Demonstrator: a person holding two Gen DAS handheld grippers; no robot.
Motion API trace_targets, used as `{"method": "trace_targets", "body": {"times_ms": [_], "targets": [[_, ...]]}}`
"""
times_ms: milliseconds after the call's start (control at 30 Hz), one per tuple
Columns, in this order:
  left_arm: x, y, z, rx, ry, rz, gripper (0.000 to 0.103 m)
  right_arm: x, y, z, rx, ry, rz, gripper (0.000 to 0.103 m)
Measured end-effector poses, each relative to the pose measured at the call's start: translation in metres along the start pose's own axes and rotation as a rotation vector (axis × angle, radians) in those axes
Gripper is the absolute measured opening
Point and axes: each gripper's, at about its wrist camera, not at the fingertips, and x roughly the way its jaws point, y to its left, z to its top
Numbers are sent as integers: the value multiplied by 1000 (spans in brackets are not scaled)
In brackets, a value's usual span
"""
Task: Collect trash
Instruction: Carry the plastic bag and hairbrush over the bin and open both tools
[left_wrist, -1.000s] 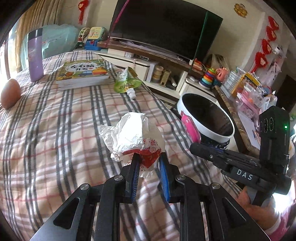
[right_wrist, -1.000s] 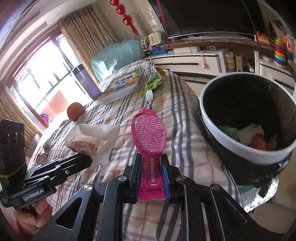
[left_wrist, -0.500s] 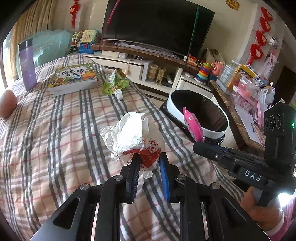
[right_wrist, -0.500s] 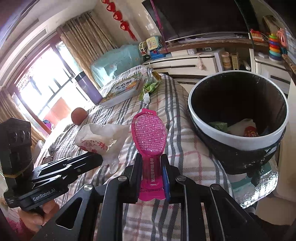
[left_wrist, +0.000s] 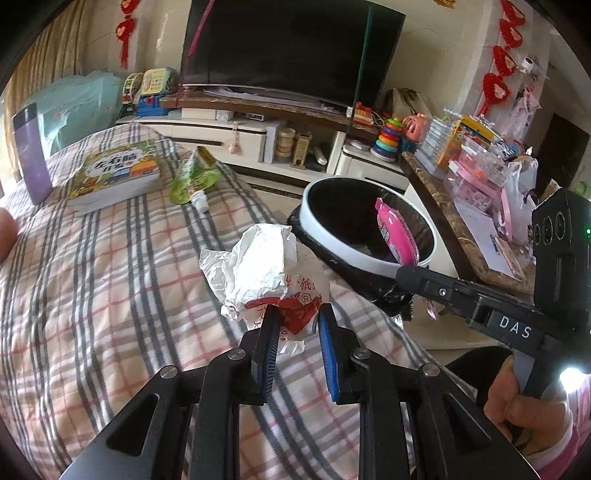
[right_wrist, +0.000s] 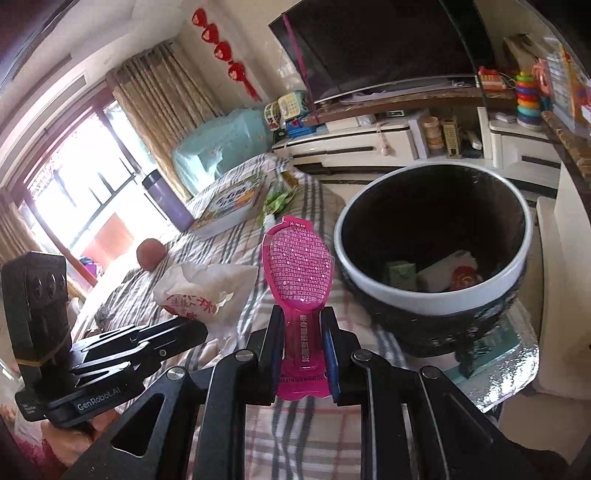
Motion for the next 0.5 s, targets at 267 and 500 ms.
{"method": "trace_targets", "body": {"times_ms": [267, 500], "targets": [[14, -14, 11, 29, 3, -19, 20, -14, -20, 8, 34, -33, -40, 19], [23, -21, 19, 48, 2, -26, 20, -20, -34, 11, 54, -48, -64, 19]]}}
